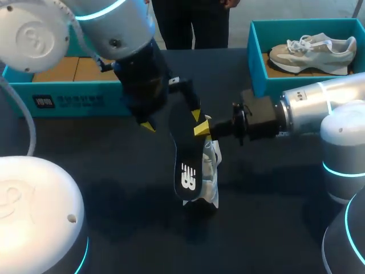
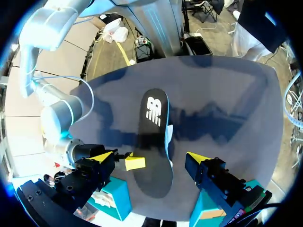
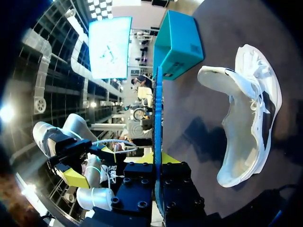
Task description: Take the shoe out of the shoebox, open the shoe tongue, remove and reinsert the insole, then place the shoe into the shoebox
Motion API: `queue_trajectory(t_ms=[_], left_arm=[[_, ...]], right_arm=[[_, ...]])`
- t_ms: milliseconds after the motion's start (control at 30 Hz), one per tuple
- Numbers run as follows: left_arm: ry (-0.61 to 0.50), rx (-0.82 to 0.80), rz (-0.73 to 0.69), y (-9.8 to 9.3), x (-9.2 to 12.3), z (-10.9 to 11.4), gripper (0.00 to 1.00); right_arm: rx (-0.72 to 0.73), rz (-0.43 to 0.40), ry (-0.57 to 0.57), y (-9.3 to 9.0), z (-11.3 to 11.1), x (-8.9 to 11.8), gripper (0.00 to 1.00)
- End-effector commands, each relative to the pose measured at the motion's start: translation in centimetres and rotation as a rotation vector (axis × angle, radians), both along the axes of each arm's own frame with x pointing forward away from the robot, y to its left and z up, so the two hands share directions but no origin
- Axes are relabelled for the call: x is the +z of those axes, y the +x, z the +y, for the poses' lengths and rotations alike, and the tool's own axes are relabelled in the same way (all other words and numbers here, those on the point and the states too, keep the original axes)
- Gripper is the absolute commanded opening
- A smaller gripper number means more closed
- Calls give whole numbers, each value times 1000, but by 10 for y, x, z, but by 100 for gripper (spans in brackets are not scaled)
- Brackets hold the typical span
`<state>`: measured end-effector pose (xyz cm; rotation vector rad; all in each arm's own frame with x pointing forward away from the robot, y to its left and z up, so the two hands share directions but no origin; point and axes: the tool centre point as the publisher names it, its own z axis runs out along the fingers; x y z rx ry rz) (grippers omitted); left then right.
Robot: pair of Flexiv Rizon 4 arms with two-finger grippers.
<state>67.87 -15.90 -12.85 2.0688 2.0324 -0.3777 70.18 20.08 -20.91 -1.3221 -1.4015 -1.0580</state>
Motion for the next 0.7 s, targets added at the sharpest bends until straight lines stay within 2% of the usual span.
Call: queue_trajectory(t_ms=[33, 700], left_arm=[[67, -9, 5, 4, -1, -9, 100], [86, -19, -5, 6, -3, -14, 100]], right_arm=[[18, 6, -7, 6, 5, -2, 0], [25, 5, -6, 6, 4, -5, 0]])
